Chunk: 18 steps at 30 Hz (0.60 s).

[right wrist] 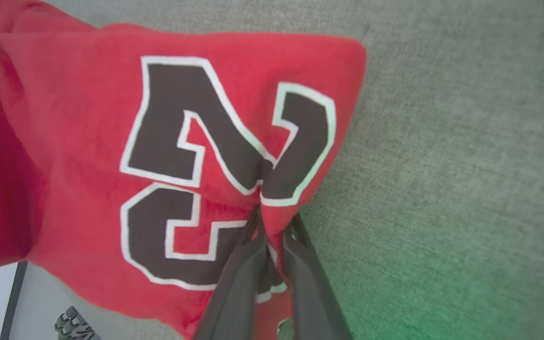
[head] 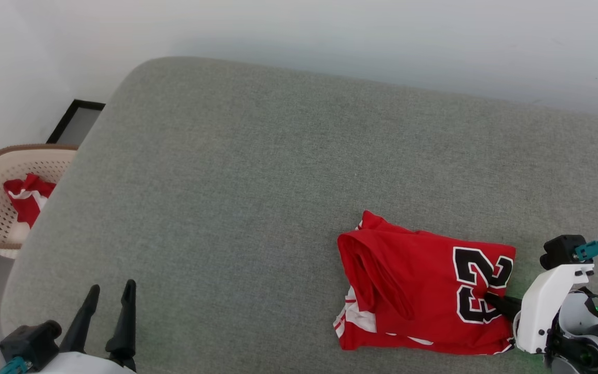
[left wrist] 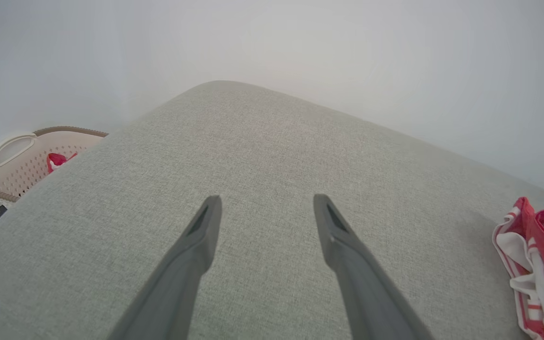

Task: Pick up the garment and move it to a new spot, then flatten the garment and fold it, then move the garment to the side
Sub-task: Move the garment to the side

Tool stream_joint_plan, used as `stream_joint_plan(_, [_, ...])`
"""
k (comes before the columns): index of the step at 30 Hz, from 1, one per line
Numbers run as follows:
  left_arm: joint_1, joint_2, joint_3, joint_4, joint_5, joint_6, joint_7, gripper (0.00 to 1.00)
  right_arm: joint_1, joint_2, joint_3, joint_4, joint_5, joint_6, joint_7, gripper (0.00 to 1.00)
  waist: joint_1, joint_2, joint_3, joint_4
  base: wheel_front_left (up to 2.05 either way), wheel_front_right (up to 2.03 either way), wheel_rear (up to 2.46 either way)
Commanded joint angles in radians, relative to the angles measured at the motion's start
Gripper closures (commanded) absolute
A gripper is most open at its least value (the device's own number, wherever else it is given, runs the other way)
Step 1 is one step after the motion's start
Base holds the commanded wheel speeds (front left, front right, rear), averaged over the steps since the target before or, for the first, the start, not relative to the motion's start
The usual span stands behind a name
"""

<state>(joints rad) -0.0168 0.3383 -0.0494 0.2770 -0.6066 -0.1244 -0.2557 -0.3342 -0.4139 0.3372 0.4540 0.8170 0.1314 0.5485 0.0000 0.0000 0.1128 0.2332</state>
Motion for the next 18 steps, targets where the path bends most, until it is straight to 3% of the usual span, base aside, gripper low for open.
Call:
stream_joint_plan(1, [-0.009, 0.000, 0.001, 0.002, -0.004, -0.005, -0.005, 0.00, 0.008, 0.009, 0.006, 0.004, 0.001, -0.002, 0.010, 1.00, 0.0000, 0.0000, 0.001, 0.000, 0.00, 0.00, 0.00])
stream_joint_plan(18, [-0.054, 0.021, -0.025, -0.009, 0.018, -0.008, -0.009, 0.00, -0.032, -0.062, -0.113, -0.110, -0.082, -0.002, 0.057, 1.00, 0.0000, 0.0000, 0.013, -0.061, 0.00, 0.00, 0.00])
